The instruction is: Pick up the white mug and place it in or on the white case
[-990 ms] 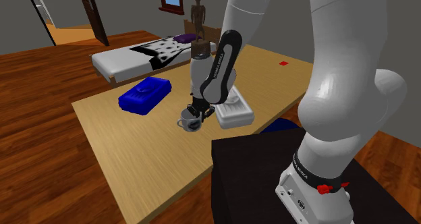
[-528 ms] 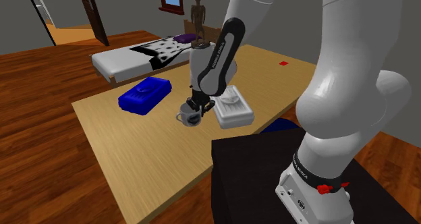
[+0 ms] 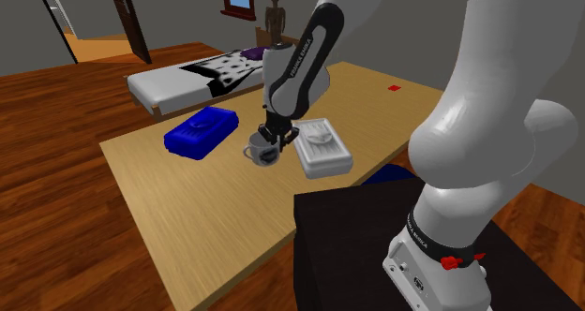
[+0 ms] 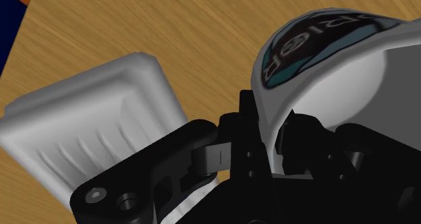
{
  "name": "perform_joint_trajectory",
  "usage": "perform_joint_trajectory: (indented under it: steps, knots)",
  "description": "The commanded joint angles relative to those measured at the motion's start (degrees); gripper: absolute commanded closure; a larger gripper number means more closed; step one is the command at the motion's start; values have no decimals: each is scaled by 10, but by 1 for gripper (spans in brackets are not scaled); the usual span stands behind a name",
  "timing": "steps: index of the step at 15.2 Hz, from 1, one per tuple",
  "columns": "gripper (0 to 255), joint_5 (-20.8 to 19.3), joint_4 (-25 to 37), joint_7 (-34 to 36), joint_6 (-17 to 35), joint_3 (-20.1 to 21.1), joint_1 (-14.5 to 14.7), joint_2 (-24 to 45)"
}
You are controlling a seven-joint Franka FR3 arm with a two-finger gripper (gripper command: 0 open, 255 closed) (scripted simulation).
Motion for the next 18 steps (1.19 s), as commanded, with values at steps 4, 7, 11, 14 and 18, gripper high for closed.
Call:
perform_joint_trajectory:
  steps: [4,7,11,14,18]
  knots:
    - [255,50,-6,-36,-32,31,-20,-42]
    - [255,80,-8,-59,-52,45,-29,-67]
    - [255,119,-7,-88,-80,58,-37,-99]
    - [255,141,-5,-104,-98,63,-39,-119]
    - [255,164,-12,-184,-96,38,-74,-128]
